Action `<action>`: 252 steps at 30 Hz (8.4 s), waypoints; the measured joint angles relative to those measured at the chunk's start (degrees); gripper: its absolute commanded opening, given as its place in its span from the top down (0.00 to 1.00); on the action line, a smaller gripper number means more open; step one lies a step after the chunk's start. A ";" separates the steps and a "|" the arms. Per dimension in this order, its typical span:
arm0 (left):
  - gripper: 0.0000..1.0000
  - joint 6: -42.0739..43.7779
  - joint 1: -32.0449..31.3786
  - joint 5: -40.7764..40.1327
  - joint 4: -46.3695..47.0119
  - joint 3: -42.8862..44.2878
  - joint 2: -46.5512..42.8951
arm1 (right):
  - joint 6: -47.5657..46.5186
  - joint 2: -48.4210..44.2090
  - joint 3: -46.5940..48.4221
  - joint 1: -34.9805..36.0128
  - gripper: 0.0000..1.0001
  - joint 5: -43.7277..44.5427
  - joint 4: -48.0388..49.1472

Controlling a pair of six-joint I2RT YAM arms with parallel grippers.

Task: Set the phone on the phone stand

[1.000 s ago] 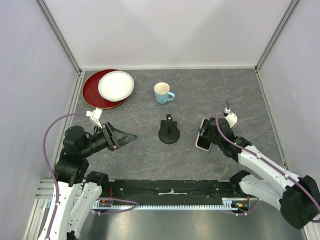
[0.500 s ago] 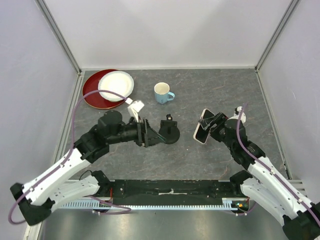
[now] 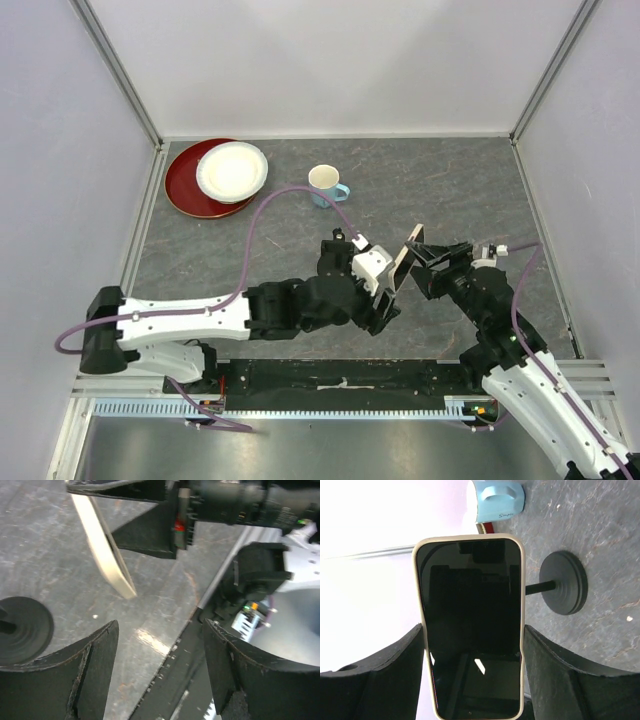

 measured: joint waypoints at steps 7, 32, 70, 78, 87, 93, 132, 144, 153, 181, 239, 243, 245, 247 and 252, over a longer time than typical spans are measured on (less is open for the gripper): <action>0.27 2.86 -0.11 -10.01 1.46 4.87 8.24 | 6.29 -3.26 -0.72 0.00 1.00 -1.55 -0.94; 0.98 3.98 1.51 -14.21 3.08 7.50 8.22 | -5.22 -1.81 4.46 -0.55 0.02 -6.08 -1.68; 0.98 20.72 16.06 26.99 -39.98 18.16 -12.02 | -86.68 35.01 46.34 16.68 0.26 -57.77 -16.59; 0.98 23.12 16.28 33.53 -46.71 19.58 -8.66 | -90.64 39.30 46.29 27.06 1.00 -50.38 -17.97; 0.80 21.20 16.39 27.06 -44.52 19.63 -7.96 | -83.41 33.22 36.96 30.88 1.00 -40.92 -2.95; 0.29 13.88 16.41 19.28 -31.12 19.61 -12.68 | -71.93 27.47 26.34 31.26 1.00 -30.62 10.99; 0.19 -34.51 23.91 4.50 -6.14 -47.95 -42.71 | -50.34 9.66 11.41 29.75 0.28 6.95 -4.17; 0.29 -41.90 23.89 6.91 25.11 -56.78 -25.05 | -51.76 4.09 11.56 29.73 0.27 8.48 -4.35; 0.34 -44.68 23.87 9.16 45.79 -56.78 -7.02 | -52.02 4.13 11.56 29.73 0.28 8.17 -4.28; 0.98 -43.85 17.90 11.26 82.01 -56.81 18.14 | -52.78 4.81 10.69 29.70 0.27 6.38 -2.64; 0.30 11.72 25.05 23.69 -28.79 13.14 -17.46 | -63.34 27.61 19.04 31.87 1.00 -21.88 17.46; 0.29 4.94 26.29 19.28 -21.44 11.15 -22.36 | -58.80 25.77 17.38 31.91 1.00 -13.62 23.17; 0.28 1.55 26.43 17.57 -17.57 8.09 -25.79 | -57.42 25.51 17.03 31.89 1.00 -10.23 25.44; 0.27 -0.76 26.49 16.79 -14.29 4.55 -28.89 | -56.37 25.49 17.00 31.89 1.00 -7.98 26.95; 0.24 -5.70 26.56 16.50 -7.41 -2.91 -33.29 | -53.42 24.17 15.54 31.91 1.00 -6.62 32.17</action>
